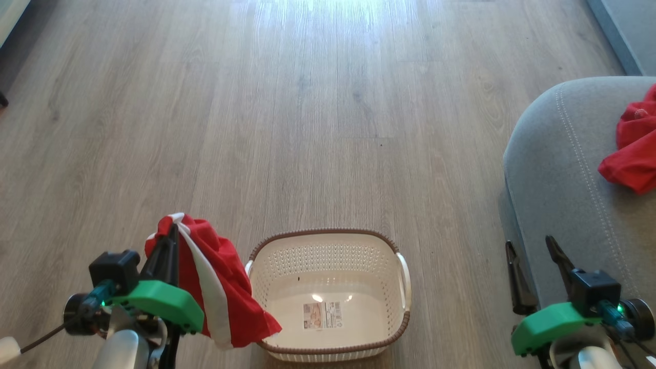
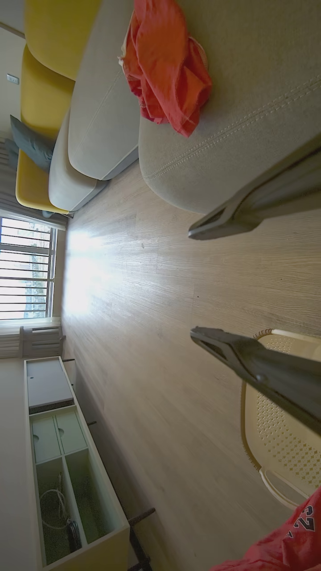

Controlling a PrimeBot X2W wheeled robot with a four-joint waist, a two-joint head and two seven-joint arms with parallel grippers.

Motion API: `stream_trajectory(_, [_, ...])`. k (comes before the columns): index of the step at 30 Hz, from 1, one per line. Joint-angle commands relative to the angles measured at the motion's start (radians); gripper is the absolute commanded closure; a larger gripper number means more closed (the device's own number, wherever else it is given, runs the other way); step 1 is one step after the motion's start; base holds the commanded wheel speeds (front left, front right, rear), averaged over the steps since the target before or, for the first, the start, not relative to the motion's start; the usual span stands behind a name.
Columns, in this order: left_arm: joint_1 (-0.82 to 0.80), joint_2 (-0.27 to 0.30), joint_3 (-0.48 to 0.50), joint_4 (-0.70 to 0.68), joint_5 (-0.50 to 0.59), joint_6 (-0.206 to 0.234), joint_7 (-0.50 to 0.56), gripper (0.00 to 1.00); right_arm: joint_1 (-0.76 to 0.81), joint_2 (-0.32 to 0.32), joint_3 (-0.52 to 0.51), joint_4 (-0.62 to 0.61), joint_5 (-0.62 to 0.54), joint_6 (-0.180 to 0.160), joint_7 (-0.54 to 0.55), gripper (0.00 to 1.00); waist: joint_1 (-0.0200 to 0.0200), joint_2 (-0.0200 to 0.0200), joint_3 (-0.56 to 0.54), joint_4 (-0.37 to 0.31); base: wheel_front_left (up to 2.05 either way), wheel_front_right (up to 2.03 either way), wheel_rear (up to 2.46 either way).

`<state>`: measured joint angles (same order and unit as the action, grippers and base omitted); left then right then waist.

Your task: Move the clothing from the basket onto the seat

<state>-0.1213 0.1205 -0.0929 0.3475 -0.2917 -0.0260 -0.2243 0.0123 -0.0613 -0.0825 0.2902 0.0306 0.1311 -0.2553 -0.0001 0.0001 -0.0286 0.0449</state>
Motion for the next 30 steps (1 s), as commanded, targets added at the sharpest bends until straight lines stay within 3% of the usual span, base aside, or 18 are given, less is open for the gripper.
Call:
stream_trajectory(1, [-0.058, 0.019, 0.027, -0.039, -0.009, 0.002, -0.009, 1.00, -0.043, -0.001, 0.034, -0.033, 0.005, 0.000, -0.006, 0.00, 0.0001, -0.0001, 0.001, -0.002, 0.00, 0.00, 0.00])
stream_trajectory(8, [-0.086, 0.000, -0.029, -0.102, -0.002, -0.021, 0.012, 1.00, -0.107, 0.001, 0.196, -0.042, 0.013, 0.000, -0.006, 0.00, 0.0001, -0.0001, 0.001, 0.003, 0.00, 0.00, 0.00])
stream_trajectory(17, [-0.138, -0.043, -0.169, -0.213, -0.005, -0.055, 0.074, 1.00, -0.277, 0.004, 0.584, -0.004, 0.084, 0.000, -0.006, 0.00, 0.0001, -0.0001, -0.014, 0.033, 0.00, 0.00, 0.00])
stream_trajectory(21, [-0.152, -0.057, -0.244, -0.245, -0.015, -0.064, 0.093, 1.00, -0.347, 0.001, 0.647, 0.018, 0.106, 0.000, -0.006, 0.00, 0.0001, -0.0001, -0.015, 0.054, 0.00, 0.00, 0.00])
stream_trajectory(30, [-0.167, -0.069, -0.420, -0.340, -0.071, -0.067, 0.122, 1.00, -0.413, -0.011, 0.681, 0.113, 0.136, 0.000, -0.006, 0.00, 0.0001, -0.0001, -0.016, 0.095, 0.00, 0.00, 0.00])
